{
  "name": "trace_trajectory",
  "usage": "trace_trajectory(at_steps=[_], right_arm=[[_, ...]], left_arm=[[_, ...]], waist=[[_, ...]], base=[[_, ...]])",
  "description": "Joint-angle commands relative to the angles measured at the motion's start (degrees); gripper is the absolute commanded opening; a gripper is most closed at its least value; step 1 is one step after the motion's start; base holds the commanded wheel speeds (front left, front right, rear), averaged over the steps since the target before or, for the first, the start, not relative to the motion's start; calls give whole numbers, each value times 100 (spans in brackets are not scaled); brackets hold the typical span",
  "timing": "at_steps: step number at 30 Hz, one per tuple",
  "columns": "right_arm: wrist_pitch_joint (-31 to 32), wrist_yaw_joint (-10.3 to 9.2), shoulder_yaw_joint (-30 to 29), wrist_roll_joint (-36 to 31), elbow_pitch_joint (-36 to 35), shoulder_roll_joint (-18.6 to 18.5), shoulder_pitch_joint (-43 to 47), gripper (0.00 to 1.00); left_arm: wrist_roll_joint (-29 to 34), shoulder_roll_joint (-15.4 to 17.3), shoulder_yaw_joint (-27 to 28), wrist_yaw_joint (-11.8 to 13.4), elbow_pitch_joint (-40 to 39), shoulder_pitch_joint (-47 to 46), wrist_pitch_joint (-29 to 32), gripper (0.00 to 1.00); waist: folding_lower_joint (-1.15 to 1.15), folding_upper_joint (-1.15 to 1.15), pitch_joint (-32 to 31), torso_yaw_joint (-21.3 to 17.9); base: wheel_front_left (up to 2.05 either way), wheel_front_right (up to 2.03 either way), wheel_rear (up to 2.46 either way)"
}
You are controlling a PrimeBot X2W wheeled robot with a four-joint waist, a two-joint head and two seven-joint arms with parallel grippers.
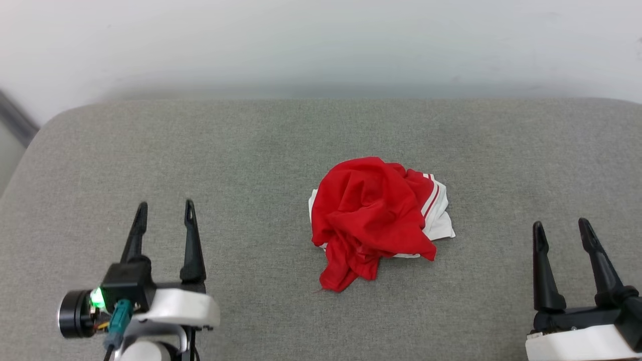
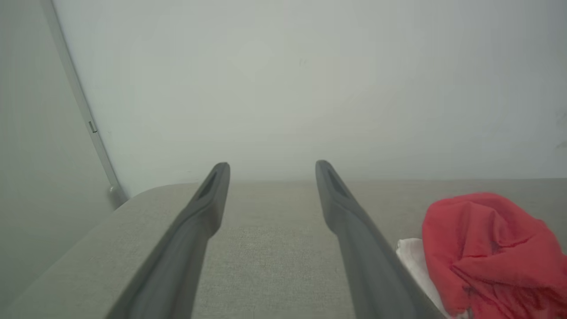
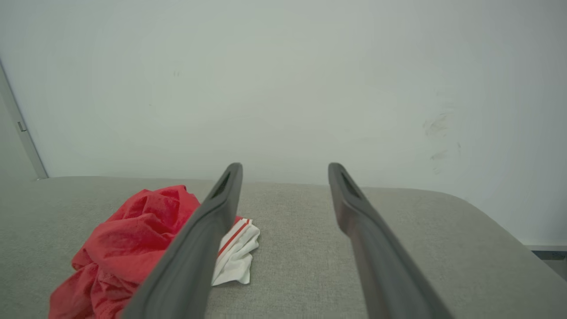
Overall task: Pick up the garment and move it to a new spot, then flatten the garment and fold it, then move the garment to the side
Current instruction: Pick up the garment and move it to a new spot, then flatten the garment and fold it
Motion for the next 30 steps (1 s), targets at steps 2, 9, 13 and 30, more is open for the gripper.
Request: trace_trajectory(at_steps=[2, 9, 13, 30], right_arm=[[-12, -2, 15, 71, 102, 8, 123, 100], [-11, -2, -1, 318, 296, 7, 257, 100], [-12, -1, -14, 418, 368, 7, 356, 100], [-12, -2, 31, 563, 358, 7, 345, 100]], left_arm=[[196, -147, 205, -157, -24, 258, -15, 100], [701, -547, 721, -621, -67, 761, -15, 100], [953, -685, 835, -827, -116, 969, -15, 100], [1255, -978, 1107, -1084, -181, 1227, -15, 100]], waist=[[0, 0, -60, -11], [0, 0, -190, -41], [0, 0, -265, -70], [0, 0, -348, -106]], base=[[0, 0, 0], [0, 0, 0], [0, 0, 0], [0, 0, 0]])
